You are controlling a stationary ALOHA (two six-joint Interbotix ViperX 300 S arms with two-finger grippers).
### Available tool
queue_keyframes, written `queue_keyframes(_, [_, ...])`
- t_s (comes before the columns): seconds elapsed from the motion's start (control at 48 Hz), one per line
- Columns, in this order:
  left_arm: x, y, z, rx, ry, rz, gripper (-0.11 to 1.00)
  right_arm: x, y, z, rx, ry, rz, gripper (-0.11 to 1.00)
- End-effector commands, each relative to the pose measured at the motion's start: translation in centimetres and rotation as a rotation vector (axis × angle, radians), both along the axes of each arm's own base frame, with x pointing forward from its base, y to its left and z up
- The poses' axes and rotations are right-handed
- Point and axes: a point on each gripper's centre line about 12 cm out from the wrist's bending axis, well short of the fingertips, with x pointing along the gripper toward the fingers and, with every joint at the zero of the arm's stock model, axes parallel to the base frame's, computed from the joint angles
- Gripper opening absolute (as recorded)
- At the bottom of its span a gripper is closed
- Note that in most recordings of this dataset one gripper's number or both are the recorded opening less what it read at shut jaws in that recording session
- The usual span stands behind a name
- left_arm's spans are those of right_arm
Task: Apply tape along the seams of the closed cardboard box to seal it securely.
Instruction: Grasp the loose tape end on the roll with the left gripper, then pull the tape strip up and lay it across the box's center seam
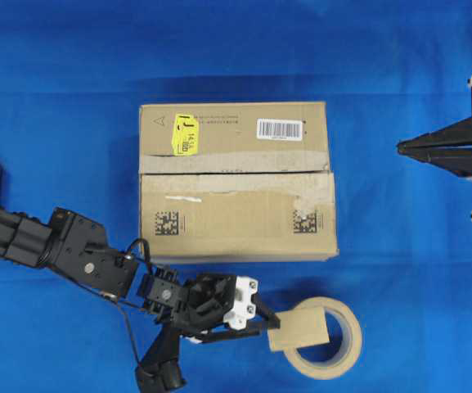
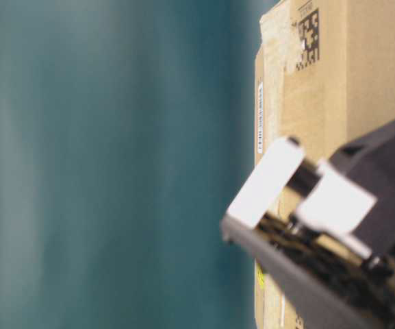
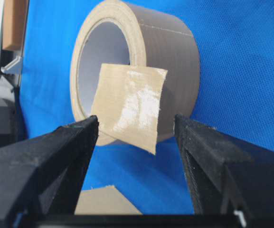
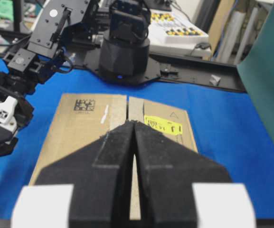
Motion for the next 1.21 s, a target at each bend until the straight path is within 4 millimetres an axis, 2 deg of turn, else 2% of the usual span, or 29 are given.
queue_keyframes(0.0, [0.9, -0.2, 1.4, -0.017, -0.044, 0.005, 0.62, 0.2, 0.0, 0.4, 0.000, -0.003, 0.000, 0.02])
queue_keyframes(0.416, [1.5, -0.3, 0.9, -0.015, -0.034, 0.007, 0.59, 0.2, 0.0, 0.3, 0.000, 0.008, 0.002, 0.02])
queue_keyframes(0.499, [1.3, -0.3, 0.8, -0.011, -0.024, 0.005, 0.49, 0.2, 0.0, 0.2, 0.000, 0.011, 0.000, 0.02])
queue_keyframes(0.687, [1.3, -0.3, 0.6, -0.008, 0.013, 0.008, 0.07, 0.2, 0.0, 0.2, 0.000, 0.014, 0.000, 0.02])
queue_keyframes(0.749, [1.2, -0.3, 0.5, -0.006, 0.025, 0.009, 0.00, 0.2, 0.0, 0.2, 0.000, 0.014, 0.000, 0.02])
queue_keyframes(0.916, [0.9, -0.2, 1.3, -0.009, 0.024, 0.009, 0.00, 0.2, 0.0, 0.2, 0.000, 0.012, 0.000, 0.02])
queue_keyframes(1.186, [0.1, 0.3, 5.0, -0.012, -0.020, 0.005, 0.00, 0.2, 0.0, 0.4, 0.000, 0.009, 0.000, 0.02])
